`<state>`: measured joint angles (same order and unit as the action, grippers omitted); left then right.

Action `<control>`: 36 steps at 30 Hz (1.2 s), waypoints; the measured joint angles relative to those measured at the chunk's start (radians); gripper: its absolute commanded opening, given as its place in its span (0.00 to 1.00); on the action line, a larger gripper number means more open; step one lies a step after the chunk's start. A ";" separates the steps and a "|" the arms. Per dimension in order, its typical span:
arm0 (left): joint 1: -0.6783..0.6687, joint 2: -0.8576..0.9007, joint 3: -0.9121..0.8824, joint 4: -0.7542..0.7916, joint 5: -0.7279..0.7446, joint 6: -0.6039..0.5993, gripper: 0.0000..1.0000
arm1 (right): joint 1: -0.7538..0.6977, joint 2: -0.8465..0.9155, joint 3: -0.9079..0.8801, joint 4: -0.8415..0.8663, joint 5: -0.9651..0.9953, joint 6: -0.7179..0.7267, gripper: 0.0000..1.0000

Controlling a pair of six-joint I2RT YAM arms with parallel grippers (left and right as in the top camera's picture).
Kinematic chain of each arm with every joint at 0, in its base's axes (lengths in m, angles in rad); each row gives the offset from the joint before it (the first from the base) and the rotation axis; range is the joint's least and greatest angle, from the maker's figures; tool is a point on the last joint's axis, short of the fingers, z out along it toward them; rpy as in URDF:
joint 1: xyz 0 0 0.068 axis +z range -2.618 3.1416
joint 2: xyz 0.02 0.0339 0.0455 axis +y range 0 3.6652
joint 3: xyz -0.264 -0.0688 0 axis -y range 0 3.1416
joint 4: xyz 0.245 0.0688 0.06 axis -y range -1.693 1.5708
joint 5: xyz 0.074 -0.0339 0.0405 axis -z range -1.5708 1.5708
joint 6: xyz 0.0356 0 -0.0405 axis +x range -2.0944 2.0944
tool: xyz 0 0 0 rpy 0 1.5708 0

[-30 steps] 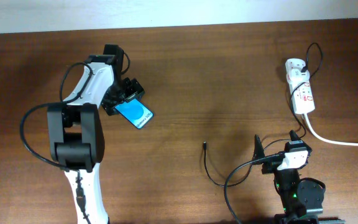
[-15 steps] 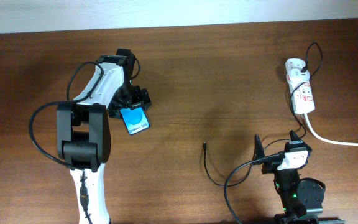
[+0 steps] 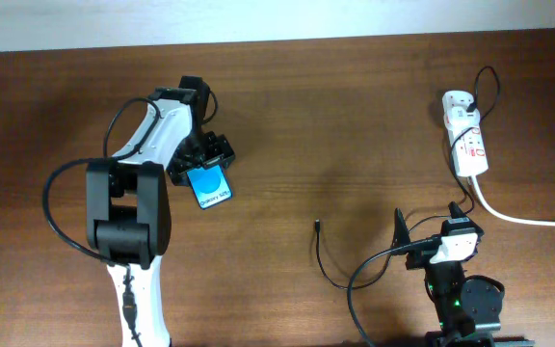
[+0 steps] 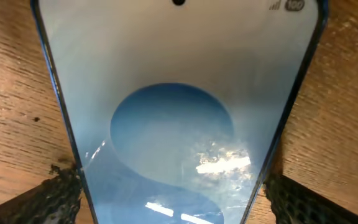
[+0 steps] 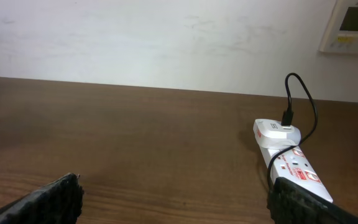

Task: Plug charger to phone and switch on socket
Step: 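Tilt the held phone upright, bottom edge toward the right arm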

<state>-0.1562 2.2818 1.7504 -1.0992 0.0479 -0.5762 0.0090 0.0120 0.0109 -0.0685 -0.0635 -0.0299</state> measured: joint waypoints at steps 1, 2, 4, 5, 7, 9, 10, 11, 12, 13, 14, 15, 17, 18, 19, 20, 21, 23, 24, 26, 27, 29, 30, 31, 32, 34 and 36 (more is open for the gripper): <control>-0.001 0.000 0.000 0.006 -0.006 0.000 0.86 | 0.000 0.000 0.000 0.000 0.000 0.000 0.99; -0.001 0.000 0.000 0.010 -0.009 0.000 0.84 | 0.000 0.000 0.000 0.000 0.000 0.000 0.99; -0.001 -0.002 -0.001 0.020 -0.016 0.000 0.72 | 0.000 0.000 0.000 0.000 0.000 0.000 0.99; -0.001 -0.003 -0.003 0.022 -0.017 0.003 0.68 | 0.000 0.000 0.000 0.000 0.000 0.000 0.99; -0.002 -0.006 -0.006 0.026 -0.020 0.006 0.60 | 0.000 0.000 0.000 0.000 0.000 0.000 0.98; -0.002 -0.006 -0.006 0.026 -0.020 0.006 0.57 | 0.000 0.000 0.000 0.000 0.000 0.000 0.98; -0.002 -0.006 -0.006 0.025 -0.018 0.007 0.55 | 0.000 0.000 0.000 0.000 0.000 0.000 0.98; -0.002 -0.006 -0.003 0.022 -0.015 0.008 0.53 | 0.000 0.000 0.000 0.000 0.000 0.000 0.98; -0.002 0.000 0.008 0.008 -0.010 0.010 0.52 | 0.000 0.000 0.000 0.000 0.000 0.000 0.99; 0.000 0.004 0.018 -0.003 -0.004 0.011 0.53 | 0.000 0.000 0.000 0.000 0.000 -0.001 0.99; 0.000 0.014 0.036 -0.021 0.001 0.011 0.53 | 0.000 0.000 0.000 0.000 0.000 0.000 0.99; 0.002 0.024 0.055 -0.046 0.008 0.011 0.53 | 0.000 0.000 0.000 0.000 0.000 0.000 0.99; 0.005 0.061 0.118 -0.130 0.040 0.011 0.52 | 0.000 0.000 0.000 0.000 0.000 0.000 0.99; 0.005 0.072 0.144 -0.172 0.056 0.013 0.52 | 0.000 0.000 0.000 0.000 0.000 0.001 0.98; 0.005 0.082 0.171 -0.219 0.071 0.016 0.53 | 0.000 0.000 0.000 0.000 0.000 0.000 0.99; 0.004 0.086 0.198 -0.252 0.100 0.029 0.53 | 0.000 0.000 0.000 0.000 0.000 0.000 0.99; 0.004 0.086 0.225 -0.278 0.123 0.035 0.53 | 0.000 0.000 0.000 0.000 0.000 0.000 0.99; 0.004 0.086 0.270 -0.331 0.160 0.039 0.53 | 0.000 0.000 0.000 0.000 0.000 0.000 0.99; 0.004 0.086 0.283 -0.352 0.185 0.042 0.53 | 0.000 0.000 0.000 0.000 0.000 0.000 0.99; 0.004 0.086 0.285 -0.382 0.231 0.045 0.55 | 0.000 0.000 0.000 0.000 0.000 -0.001 0.99; 0.004 0.086 0.286 -0.386 0.249 0.045 0.55 | 0.000 0.000 0.000 0.000 0.000 0.000 0.99; 0.004 0.086 0.287 -0.398 0.293 0.045 0.54 | 0.000 0.000 0.000 0.000 0.000 0.000 0.98; 0.004 0.086 0.288 -0.412 0.332 0.045 0.52 | 0.000 0.000 0.000 0.000 0.000 0.000 0.99; 0.004 0.086 0.288 -0.422 0.373 0.045 0.52 | 0.000 0.000 0.000 0.000 0.000 0.000 0.99; 0.004 0.086 0.288 -0.435 0.404 0.045 0.52 | 0.000 0.000 0.000 0.000 0.000 0.000 0.99; 0.004 0.086 0.288 -0.439 0.426 0.046 0.54 | 0.000 0.000 0.000 0.000 0.000 0.000 0.98; 0.004 0.086 0.288 -0.451 0.439 0.053 0.54 | 0.000 0.000 0.000 0.000 0.000 0.000 0.99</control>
<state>-0.1524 2.3680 2.0388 -1.5505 0.4866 -0.5228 0.0090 0.0120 0.0109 -0.0685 -0.0635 -0.0299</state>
